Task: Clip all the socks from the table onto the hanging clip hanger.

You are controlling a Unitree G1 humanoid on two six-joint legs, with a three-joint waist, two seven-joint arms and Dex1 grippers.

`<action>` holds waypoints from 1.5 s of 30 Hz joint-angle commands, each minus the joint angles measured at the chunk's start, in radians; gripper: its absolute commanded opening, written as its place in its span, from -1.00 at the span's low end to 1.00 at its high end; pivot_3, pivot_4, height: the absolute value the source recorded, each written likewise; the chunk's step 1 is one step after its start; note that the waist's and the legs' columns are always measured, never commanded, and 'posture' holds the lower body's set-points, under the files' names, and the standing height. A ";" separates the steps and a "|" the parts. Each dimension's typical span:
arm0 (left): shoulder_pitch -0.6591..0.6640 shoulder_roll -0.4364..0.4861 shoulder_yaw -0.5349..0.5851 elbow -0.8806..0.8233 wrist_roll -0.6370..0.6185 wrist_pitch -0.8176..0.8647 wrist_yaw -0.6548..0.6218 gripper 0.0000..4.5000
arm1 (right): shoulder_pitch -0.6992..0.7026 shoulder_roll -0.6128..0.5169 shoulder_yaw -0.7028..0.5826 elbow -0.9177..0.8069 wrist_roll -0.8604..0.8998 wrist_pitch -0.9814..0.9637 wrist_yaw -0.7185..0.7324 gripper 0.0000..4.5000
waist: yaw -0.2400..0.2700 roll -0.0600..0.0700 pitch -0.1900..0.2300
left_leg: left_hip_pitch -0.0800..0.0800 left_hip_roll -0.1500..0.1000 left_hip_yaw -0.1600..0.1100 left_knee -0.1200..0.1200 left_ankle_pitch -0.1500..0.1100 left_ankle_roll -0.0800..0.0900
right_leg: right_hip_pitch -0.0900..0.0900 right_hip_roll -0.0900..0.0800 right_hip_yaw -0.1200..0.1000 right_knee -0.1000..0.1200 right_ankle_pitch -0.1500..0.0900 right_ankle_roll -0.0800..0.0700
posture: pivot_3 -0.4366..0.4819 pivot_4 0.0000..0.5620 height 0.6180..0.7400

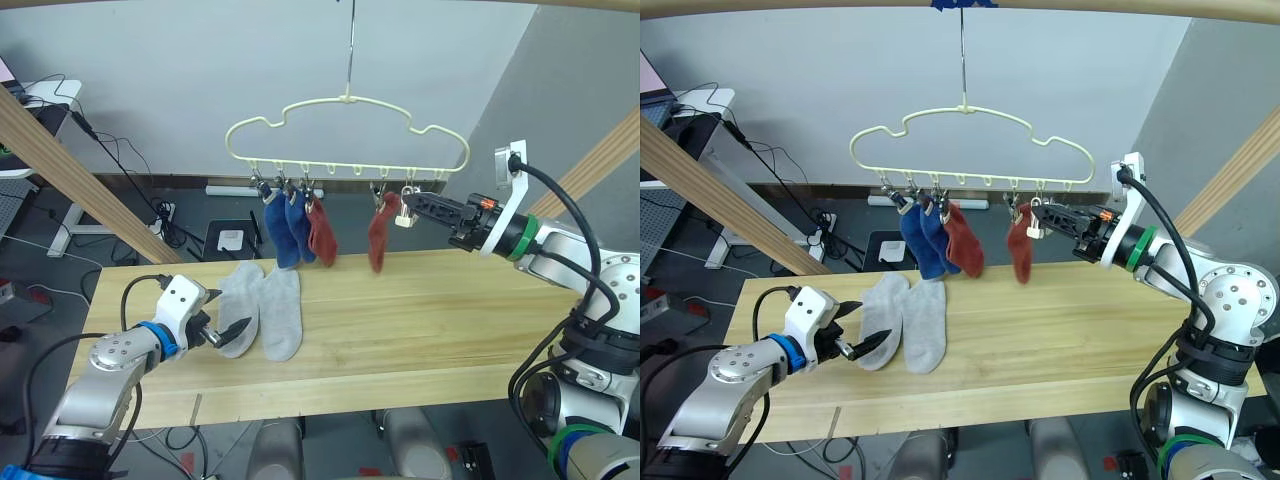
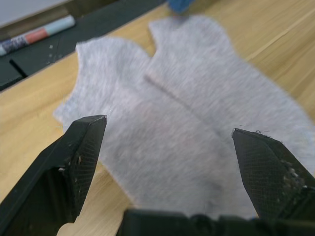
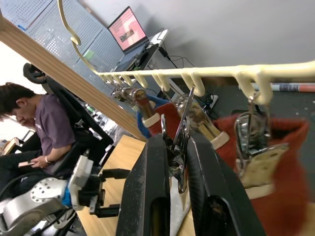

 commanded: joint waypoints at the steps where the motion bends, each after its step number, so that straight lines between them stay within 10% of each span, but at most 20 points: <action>1: -0.126 -0.031 -0.046 0.129 0.070 -0.093 -0.016 1.00 | -0.006 -0.018 0.016 -0.021 0.021 -0.023 -0.003 -0.94 | 0.002 0.000 0.000 | -0.001 0.000 -0.001 0.001 0.000 0.000 | 0.000 0.000 -0.001 0.000 0.000 0.000 | -0.36 0.08 1.00; 17: -0.265 -0.154 -0.237 0.336 0.263 -0.323 -0.114 1.00 | -0.002 -0.033 0.037 -0.022 0.059 -0.066 -0.063 -0.94 | -0.028 0.000 0.000 | -0.001 -0.001 0.000 0.001 0.000 0.000 | 0.000 -0.001 0.000 0.001 0.001 0.001 | -0.45 0.04 1.00; 28: -0.254 -0.130 -0.263 0.364 0.306 -0.405 -0.160 -0.15 | 0.008 -0.050 0.048 -0.025 0.078 -0.082 -0.078 -0.94 | -0.034 0.000 0.000 | 0.000 0.000 0.000 0.001 0.001 0.001 | 0.000 0.000 0.000 0.001 0.001 0.001 | -0.46 0.02 1.00; 36: -0.159 -0.145 -0.216 0.054 0.175 -0.447 -0.202 -0.97 | 0.015 -0.069 0.048 0.009 0.074 -0.094 -0.095 -0.94 | -0.035 0.000 0.000 | -0.002 0.000 0.000 0.001 0.001 0.001 | 0.000 -0.001 0.000 0.001 0.001 0.001 | -0.44 0.06 1.00; 45: -0.092 -0.132 -0.170 -0.263 0.100 -0.563 -0.207 -0.98 | 0.001 -0.071 -0.009 0.127 0.214 -0.041 -0.229 -0.94 | -0.029 0.000 0.000 | -0.001 0.000 0.000 0.001 0.001 0.001 | 0.000 -0.001 0.000 0.001 0.001 0.001 | -0.43 0.09 1.00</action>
